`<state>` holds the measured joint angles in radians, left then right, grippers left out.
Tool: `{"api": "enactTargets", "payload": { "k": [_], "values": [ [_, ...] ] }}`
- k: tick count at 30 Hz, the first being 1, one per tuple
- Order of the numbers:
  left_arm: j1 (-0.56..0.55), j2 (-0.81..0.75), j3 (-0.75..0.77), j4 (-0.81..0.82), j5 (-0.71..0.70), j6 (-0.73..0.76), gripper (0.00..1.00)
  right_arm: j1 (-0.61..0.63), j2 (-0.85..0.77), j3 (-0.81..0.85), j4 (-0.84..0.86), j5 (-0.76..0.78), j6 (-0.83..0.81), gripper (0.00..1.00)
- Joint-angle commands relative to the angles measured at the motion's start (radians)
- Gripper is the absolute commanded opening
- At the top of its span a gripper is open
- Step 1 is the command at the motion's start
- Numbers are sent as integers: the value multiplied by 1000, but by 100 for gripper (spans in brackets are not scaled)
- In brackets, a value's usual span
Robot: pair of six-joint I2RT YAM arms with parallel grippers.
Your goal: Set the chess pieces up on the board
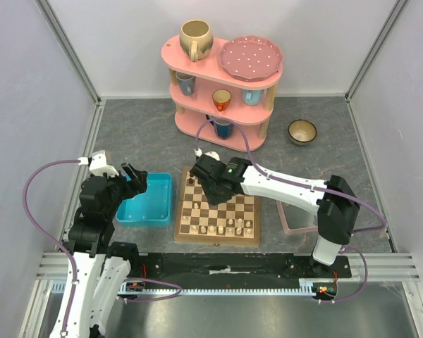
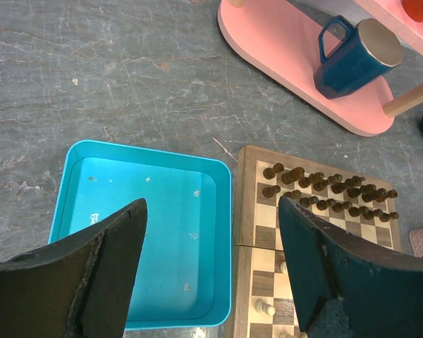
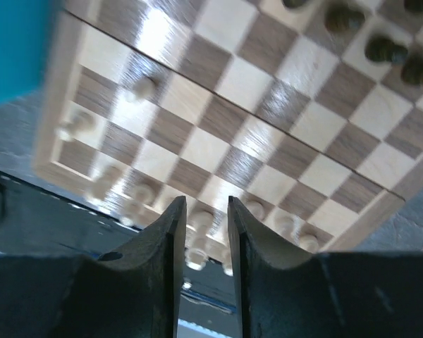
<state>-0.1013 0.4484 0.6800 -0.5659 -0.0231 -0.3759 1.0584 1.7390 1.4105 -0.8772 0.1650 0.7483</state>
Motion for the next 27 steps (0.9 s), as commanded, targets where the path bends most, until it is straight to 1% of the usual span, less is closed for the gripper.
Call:
{"api": "enactTargets", "payload": {
  "k": [1, 8, 12, 18, 27],
  "values": [
    [5, -4, -7, 47, 14, 9, 82, 0, 60, 109, 60, -5, 2, 38],
    [5, -4, -5, 47, 12, 9, 82, 3, 166, 185, 103, -12, 34, 39],
    [5, -2, -5, 47, 15, 9, 82, 5, 214, 214, 109, -22, 31, 42],
    [5, -2, -7, 47, 18, 12, 82, 8, 241, 225, 135, -48, 26, 47],
    [5, -4, -7, 49, 17, 11, 82, 14, 274, 248, 136, -67, 17, 47]
  ]
}}
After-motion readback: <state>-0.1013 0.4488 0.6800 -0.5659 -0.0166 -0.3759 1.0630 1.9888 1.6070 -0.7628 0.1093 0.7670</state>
